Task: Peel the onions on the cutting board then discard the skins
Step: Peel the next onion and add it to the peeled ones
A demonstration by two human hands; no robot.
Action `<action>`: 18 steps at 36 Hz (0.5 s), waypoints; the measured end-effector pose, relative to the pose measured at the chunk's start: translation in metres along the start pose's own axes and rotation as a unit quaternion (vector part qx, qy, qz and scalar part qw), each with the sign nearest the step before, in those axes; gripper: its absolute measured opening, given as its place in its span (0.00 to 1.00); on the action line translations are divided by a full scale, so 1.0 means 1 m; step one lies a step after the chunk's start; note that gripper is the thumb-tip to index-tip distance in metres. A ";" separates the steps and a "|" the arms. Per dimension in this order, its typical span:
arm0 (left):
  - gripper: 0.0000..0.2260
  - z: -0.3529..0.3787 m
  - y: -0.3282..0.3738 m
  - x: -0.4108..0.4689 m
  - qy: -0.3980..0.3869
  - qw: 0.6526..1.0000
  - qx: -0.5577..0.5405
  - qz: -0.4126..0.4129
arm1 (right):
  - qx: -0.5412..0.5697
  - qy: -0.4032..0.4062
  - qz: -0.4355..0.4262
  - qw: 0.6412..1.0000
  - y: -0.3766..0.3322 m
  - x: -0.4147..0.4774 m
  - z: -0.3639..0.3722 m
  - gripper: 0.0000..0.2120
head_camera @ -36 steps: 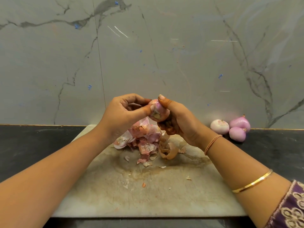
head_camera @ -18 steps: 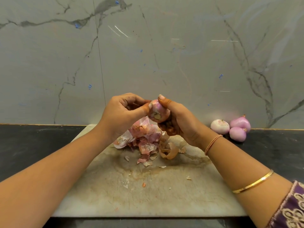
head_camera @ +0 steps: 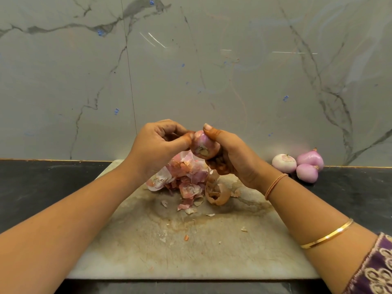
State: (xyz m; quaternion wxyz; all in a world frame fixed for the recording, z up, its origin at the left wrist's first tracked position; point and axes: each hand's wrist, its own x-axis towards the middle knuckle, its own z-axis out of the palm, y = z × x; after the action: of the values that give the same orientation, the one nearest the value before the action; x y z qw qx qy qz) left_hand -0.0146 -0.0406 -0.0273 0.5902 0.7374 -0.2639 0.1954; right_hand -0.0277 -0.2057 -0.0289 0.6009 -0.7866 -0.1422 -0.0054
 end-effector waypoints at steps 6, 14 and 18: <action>0.05 0.001 -0.001 0.000 0.003 1.000 -0.003 0.000 | -0.003 -0.005 -0.009 1.000 0.000 -0.001 0.001 0.26; 0.02 0.001 0.000 -0.001 -0.016 0.999 -0.034 -0.031 | -0.013 0.007 -0.055 0.998 0.000 -0.002 0.002 0.15; 0.07 0.000 -0.001 0.000 -0.013 0.999 -0.037 -0.018 | -0.008 -0.001 -0.071 0.997 0.000 -0.002 0.001 0.11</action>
State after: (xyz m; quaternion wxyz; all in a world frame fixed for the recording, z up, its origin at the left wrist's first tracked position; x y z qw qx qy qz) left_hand -0.0135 -0.0406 -0.0279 0.6174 0.7220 -0.2652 0.1649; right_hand -0.0293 -0.2054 -0.0296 0.5927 -0.7793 -0.1977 -0.0483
